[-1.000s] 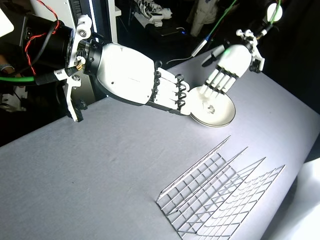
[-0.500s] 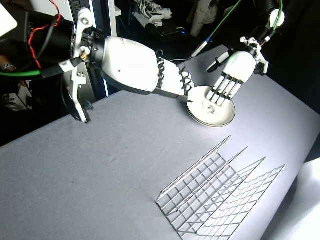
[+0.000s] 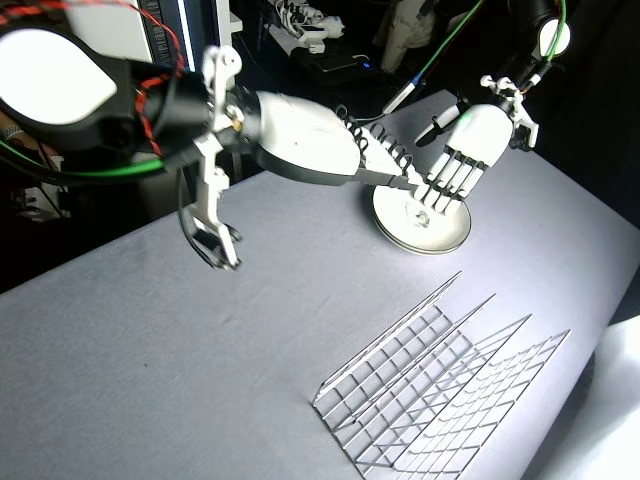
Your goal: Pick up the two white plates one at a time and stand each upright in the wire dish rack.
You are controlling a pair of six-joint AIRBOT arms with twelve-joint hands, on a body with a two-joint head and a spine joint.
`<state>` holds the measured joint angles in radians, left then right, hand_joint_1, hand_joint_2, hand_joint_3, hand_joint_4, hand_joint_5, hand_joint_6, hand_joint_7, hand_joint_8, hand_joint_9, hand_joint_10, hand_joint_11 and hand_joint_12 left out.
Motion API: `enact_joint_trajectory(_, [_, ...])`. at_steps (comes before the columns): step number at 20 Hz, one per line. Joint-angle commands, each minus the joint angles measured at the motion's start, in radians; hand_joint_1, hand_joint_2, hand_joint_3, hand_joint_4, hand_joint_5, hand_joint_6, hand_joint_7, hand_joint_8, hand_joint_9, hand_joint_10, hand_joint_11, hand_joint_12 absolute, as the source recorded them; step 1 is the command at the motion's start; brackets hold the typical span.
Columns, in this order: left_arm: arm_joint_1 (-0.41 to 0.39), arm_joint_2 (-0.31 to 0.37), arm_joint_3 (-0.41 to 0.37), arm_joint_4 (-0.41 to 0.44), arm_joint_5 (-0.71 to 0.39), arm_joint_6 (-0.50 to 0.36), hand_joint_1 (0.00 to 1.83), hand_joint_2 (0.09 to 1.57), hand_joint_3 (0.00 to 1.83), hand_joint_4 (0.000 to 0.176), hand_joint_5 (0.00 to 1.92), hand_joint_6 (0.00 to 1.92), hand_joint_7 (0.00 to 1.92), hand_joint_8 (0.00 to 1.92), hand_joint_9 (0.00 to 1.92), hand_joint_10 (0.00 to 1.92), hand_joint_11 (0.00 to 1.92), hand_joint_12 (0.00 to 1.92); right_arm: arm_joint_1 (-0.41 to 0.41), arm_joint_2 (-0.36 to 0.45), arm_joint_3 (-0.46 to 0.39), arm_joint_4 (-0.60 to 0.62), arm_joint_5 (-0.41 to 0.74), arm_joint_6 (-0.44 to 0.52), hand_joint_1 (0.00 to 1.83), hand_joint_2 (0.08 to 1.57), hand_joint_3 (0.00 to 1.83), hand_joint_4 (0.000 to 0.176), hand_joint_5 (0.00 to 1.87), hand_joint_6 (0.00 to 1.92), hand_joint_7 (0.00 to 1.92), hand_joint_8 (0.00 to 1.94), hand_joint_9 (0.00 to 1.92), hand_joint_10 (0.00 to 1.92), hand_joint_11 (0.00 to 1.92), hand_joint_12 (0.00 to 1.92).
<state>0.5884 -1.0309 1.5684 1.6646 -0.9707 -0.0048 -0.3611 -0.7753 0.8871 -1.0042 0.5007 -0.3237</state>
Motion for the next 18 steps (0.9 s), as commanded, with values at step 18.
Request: enact_joint_trajectory(18, [0.057,-0.097,-0.015,-0.083,0.049,0.034,0.0,1.14,0.0,0.0,0.0,0.0,0.0,0.0,0.0,0.0,0.0,0.0,-0.031,-0.027,0.047,0.056,0.094,-0.042,0.05,1.14,0.0,0.0,0.07,0.0,0.06,0.01,0.02,0.01,0.01,0.01])
